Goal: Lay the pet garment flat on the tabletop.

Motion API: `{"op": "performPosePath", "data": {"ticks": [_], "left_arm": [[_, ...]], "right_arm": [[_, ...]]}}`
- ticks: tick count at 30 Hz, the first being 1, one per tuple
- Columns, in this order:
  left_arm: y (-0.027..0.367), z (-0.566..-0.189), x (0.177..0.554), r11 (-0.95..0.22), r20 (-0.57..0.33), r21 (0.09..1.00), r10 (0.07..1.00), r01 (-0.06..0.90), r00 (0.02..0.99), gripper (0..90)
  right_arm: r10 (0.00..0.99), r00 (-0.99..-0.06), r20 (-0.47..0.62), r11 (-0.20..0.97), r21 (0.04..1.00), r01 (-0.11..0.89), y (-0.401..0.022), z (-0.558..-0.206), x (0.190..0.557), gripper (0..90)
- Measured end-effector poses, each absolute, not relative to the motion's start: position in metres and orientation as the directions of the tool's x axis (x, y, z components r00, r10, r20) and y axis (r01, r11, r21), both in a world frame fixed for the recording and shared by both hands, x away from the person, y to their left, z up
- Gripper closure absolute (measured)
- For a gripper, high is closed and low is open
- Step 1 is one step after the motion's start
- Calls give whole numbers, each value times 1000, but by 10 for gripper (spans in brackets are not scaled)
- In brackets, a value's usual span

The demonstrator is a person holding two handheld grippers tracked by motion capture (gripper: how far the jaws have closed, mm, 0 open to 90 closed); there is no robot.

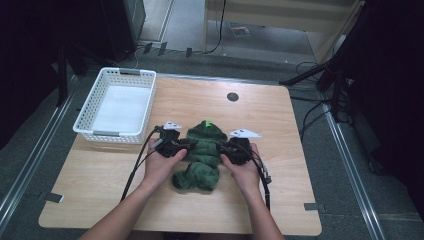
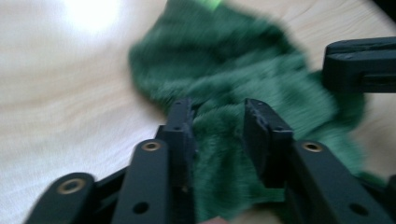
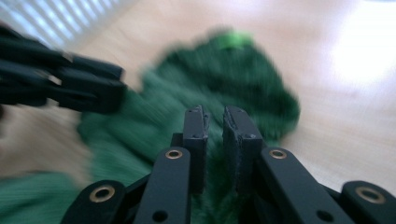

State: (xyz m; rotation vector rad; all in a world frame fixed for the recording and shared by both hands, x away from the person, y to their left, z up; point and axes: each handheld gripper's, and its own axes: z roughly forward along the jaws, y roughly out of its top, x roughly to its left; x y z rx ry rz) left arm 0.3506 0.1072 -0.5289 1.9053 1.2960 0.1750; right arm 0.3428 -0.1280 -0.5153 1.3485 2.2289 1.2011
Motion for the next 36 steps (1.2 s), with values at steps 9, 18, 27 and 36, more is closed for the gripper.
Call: {"op": "performPosePath", "data": {"ticks": [9, 18, 27, 36], "left_arm": [[108, -540, 352, -179, -255, 675, 854, 715, 454, 625], [139, -512, 291, -111, -296, 771, 810, 627, 506, 467], [147, -546, 245, -198, -284, 728, 783, 656, 552, 588], [144, -553, 241, -231, -270, 735, 763, 638, 588, 704]], "right_arm": [[845, -494, 204, 210, 722, 659, -135, -540, 351, 754], [754, -619, 220, 221, 803, 554, -126, -497, 298, 586], [638, -752, 166, 374, 787, 491, -79, -496, 254, 395], [722, -692, 16, 428, 775, 465, -66, -515, 249, 814]]}}
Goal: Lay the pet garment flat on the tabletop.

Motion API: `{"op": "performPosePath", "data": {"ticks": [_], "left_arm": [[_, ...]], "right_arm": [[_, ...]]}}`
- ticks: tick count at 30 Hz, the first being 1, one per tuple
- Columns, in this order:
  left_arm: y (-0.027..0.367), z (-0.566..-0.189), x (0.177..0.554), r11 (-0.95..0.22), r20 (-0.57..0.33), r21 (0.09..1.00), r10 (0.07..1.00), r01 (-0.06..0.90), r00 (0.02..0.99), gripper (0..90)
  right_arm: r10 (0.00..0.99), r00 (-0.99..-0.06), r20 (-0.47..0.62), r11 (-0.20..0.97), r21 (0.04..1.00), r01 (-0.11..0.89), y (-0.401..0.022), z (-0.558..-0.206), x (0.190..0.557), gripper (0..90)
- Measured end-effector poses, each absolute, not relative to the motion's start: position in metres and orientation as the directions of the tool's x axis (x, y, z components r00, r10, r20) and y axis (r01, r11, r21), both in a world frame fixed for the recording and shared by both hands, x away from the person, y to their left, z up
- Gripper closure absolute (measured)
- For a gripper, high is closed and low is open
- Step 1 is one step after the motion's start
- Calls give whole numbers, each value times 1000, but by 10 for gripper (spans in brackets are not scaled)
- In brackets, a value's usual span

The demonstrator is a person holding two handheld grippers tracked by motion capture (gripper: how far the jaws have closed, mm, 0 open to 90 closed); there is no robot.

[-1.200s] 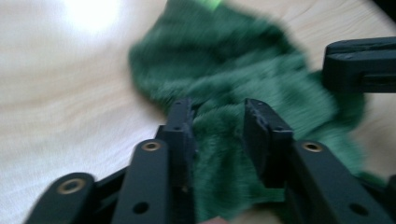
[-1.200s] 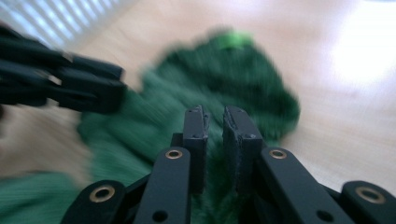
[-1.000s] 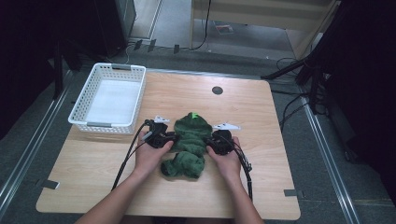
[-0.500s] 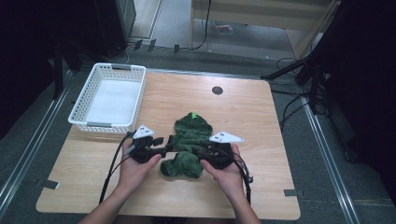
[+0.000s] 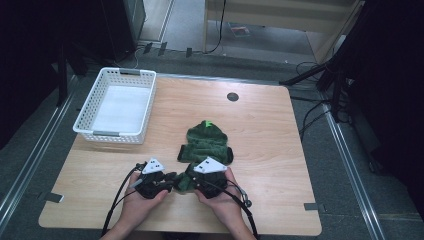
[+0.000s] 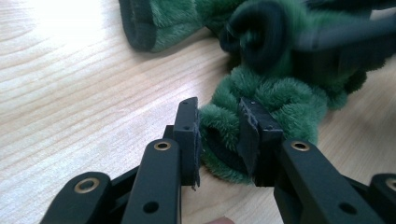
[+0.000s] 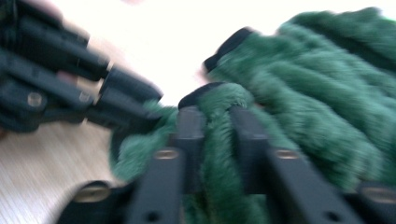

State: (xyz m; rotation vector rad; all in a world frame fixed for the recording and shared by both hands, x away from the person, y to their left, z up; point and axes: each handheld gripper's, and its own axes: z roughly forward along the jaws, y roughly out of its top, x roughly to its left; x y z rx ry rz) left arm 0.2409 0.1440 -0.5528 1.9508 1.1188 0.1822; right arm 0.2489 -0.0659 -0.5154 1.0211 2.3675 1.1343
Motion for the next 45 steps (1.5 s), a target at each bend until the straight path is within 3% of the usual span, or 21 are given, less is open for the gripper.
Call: {"op": "performPosePath", "data": {"ticks": [4, 7, 8, 11, 12, 13, 16, 18, 21, 22, 25, 29, 31, 35, 38, 43, 45], "left_arm": [[145, -553, 241, -226, -276, 735, 762, 639, 586, 714], [146, -553, 241, -222, -283, 733, 760, 643, 585, 714], [147, -553, 242, -220, -288, 731, 759, 646, 585, 714], [147, -553, 242, -214, -296, 731, 756, 648, 584, 705], [147, -553, 242, -214, -296, 731, 756, 648, 584, 690], [149, -552, 243, -206, -304, 734, 753, 647, 583, 661], [151, -549, 244, -170, -315, 750, 757, 639, 572, 571], [150, -544, 246, -143, -318, 765, 764, 628, 561, 546], [136, -534, 253, -147, -313, 772, 759, 618, 571, 517], [122, -528, 259, -166, -310, 764, 752, 623, 581, 507], [99, -525, 270, -208, -284, 737, 768, 643, 574, 485], [83, -527, 279, -231, -258, 710, 793, 665, 551, 471], [75, -529, 281, -276, -191, 701, 816, 658, 546, 519], [80, -534, 281, -310, -152, 685, 824, 660, 546, 695], [87, -534, 279, -304, -136, 687, 838, 659, 528, 776], [94, -539, 279, -284, -187, 692, 818, 664, 544, 713], [106, -536, 276, -232, -239, 712, 808, 663, 539, 566]], "right_arm": [[801, -588, 115, 240, 838, 491, -107, -501, 247, 845], [837, -531, 135, 182, 846, 501, -129, -499, 242, 839], [865, -472, 170, 125, 838, 531, -153, -502, 236, 812], [916, -374, 146, 102, 817, 568, -184, -510, 225, 680], [916, -374, 146, 102, 817, 568, -184, -510, 225, 680], [940, -310, 141, 68, 813, 578, -202, -513, 220, 588], [948, -267, 172, 4, 834, 551, -221, -507, 218, 528], [946, -272, 176, -2, 842, 540, -222, -503, 220, 523], [921, -350, 172, 46, 843, 535, -207, -497, 230, 523], [888, -437, 142, 137, 826, 547, -185, -499, 239, 522], [858, -502, 111, 238, 780, 579, -153, -509, 255, 521], [856, -505, 110, 272, 736, 620, -132, -522, 270, 529], [854, -508, 112, 285, 716, 637, -121, -532, 276, 591], [849, -526, 48, 338, 716, 611, -116, -535, 272, 799], [857, -513, 38, 330, 724, 606, -122, -533, 270, 866], [847, -530, 41, 346, 715, 608, -128, -536, 266, 842], [826, -556, 88, 324, 733, 599, -133, -530, 264, 731]]}}
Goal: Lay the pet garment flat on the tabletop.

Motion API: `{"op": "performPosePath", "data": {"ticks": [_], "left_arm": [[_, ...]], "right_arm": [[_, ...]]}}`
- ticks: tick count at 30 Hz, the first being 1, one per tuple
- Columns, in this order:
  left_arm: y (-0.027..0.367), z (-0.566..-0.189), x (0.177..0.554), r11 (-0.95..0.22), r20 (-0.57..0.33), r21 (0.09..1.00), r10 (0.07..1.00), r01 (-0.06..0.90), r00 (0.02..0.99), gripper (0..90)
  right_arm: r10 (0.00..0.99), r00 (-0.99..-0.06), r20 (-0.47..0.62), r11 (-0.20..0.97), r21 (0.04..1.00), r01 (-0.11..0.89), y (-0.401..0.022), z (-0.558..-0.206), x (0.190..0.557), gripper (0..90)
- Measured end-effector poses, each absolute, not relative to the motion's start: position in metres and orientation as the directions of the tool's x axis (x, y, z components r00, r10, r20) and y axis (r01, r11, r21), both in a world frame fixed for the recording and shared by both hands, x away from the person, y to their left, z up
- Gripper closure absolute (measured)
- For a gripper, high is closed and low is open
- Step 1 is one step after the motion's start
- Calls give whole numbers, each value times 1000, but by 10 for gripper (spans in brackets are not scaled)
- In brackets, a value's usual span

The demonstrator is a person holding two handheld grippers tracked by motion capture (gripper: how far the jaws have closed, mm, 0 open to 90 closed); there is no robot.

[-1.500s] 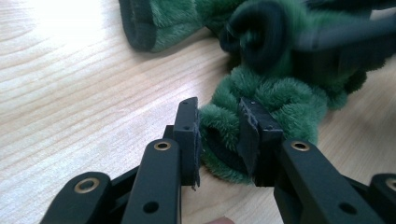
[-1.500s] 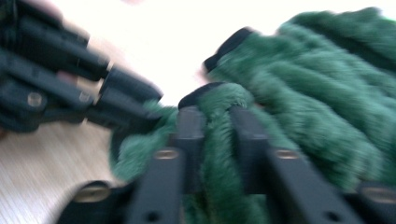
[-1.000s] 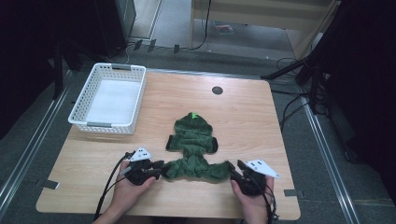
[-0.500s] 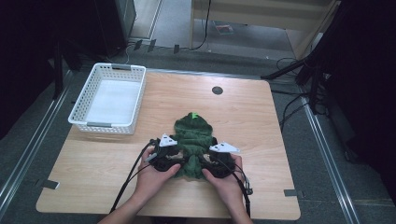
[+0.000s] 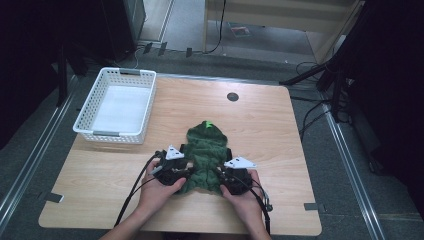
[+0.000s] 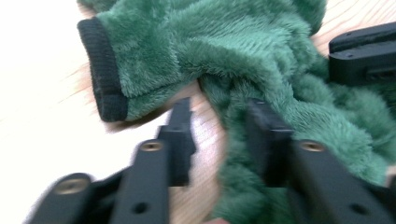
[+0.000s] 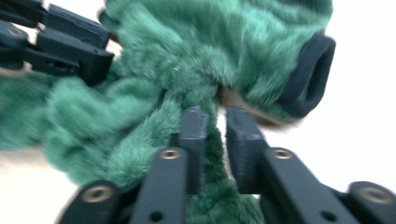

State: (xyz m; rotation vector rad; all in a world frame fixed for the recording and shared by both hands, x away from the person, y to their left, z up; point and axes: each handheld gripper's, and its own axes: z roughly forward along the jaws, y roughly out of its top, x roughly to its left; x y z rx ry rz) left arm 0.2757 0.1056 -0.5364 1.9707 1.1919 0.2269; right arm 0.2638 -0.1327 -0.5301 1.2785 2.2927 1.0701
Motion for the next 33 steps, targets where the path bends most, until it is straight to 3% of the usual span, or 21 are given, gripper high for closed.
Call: {"op": "performPosePath", "data": {"ticks": [3, 7, 12, 14, 19, 23, 24, 31, 33], "left_arm": [[116, -532, 272, -182, -279, 724, 806, 666, 523, 518], [114, -532, 267, -203, -294, 713, 782, 671, 549, 475], [101, -538, 262, -270, -223, 708, 792, 653, 569, 485], [100, -540, 261, -290, -191, 707, 800, 645, 569, 487], [104, -541, 261, -309, -135, 714, 820, 629, 556, 483], [109, -539, 259, -275, -179, 732, 806, 624, 565, 443], [116, -535, 257, -230, -236, 745, 788, 626, 569, 431], [144, -534, 244, -219, -258, 753, 769, 620, 585, 515], [152, -539, 238, -229, -260, 745, 765, 626, 589, 597]], "right_arm": [[826, -553, 110, 280, 772, 571, -139, -517, 262, 710], [827, -545, 141, 246, 780, 575, -140, -512, 263, 704], [792, -605, 83, 356, 742, 568, -121, -526, 256, 636], [790, -612, 13, 413, 727, 548, -117, -530, 253, 617], [815, -580, -4, 411, 709, 573, -128, -536, 255, 601], [809, -586, 33, 383, 727, 570, -136, -534, 255, 548], [806, -588, 63, 353, 747, 564, -143, -529, 253, 531], [825, -549, 130, 269, 764, 586, -173, -523, 245, 655], [820, -554, 142, 273, 754, 597, -184, -525, 237, 700]]}}
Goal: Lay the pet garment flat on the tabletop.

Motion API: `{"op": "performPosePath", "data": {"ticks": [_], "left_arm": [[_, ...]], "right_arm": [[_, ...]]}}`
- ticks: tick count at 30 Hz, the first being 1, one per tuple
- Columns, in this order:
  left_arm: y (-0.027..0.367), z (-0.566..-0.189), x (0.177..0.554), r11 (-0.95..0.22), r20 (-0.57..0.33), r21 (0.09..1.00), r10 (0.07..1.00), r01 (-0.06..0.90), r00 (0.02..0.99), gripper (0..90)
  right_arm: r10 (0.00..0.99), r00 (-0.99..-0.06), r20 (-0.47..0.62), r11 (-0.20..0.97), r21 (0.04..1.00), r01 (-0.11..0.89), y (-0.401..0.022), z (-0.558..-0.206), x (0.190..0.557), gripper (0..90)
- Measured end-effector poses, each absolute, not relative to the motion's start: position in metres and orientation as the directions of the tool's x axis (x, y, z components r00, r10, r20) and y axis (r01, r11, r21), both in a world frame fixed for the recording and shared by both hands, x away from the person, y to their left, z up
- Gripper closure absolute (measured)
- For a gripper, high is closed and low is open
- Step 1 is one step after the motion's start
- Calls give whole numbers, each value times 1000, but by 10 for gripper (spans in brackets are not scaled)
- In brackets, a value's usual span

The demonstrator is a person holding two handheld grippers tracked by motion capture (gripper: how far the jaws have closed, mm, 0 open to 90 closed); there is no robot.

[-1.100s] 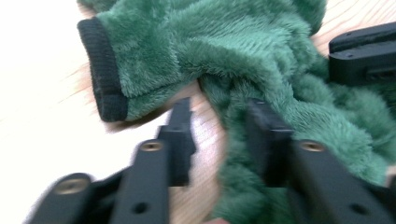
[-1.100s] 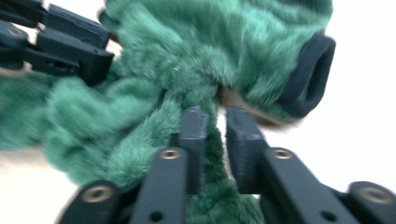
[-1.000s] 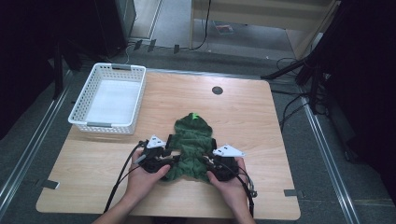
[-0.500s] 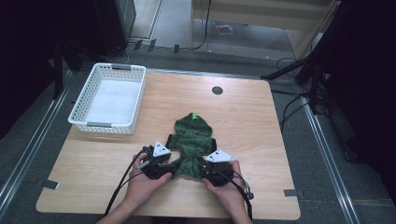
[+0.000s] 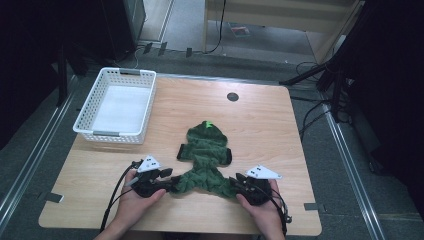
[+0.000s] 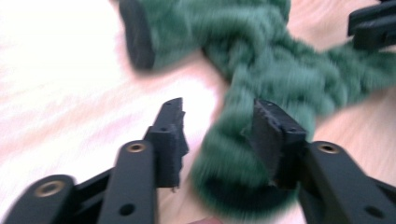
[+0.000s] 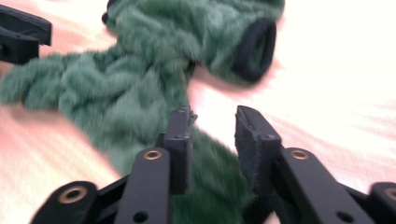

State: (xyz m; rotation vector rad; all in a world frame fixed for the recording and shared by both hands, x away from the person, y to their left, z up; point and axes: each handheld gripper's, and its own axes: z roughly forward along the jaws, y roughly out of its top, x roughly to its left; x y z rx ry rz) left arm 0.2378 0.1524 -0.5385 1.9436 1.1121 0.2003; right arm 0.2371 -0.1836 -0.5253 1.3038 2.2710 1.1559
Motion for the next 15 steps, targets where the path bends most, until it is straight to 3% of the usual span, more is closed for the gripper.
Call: {"op": "performPosePath", "data": {"ticks": [3, 7, 11, 12, 13, 15], "left_arm": [[157, -551, 230, -257, -270, 731, 742, 633, 613, 662], [156, -551, 230, -255, -266, 736, 744, 628, 613, 679], [160, -551, 229, -229, -258, 751, 762, 619, 595, 519], [163, -551, 228, -215, -266, 760, 758, 613, 596, 519], [169, -550, 227, -191, -268, 780, 759, 596, 594, 449], [173, -549, 226, -180, -263, 787, 767, 590, 585, 442]], "right_arm": [[816, -562, 133, 295, 741, 603, -187, -531, 232, 712], [823, -557, 109, 313, 731, 606, -187, -536, 232, 718], [826, -559, 77, 331, 736, 591, -188, -539, 233, 676], [826, -559, 77, 331, 736, 591, -188, -539, 233, 676], [828, -554, 89, 309, 751, 583, -191, -538, 233, 590], [832, -546, 98, 295, 756, 585, -193, -538, 234, 565]]}}
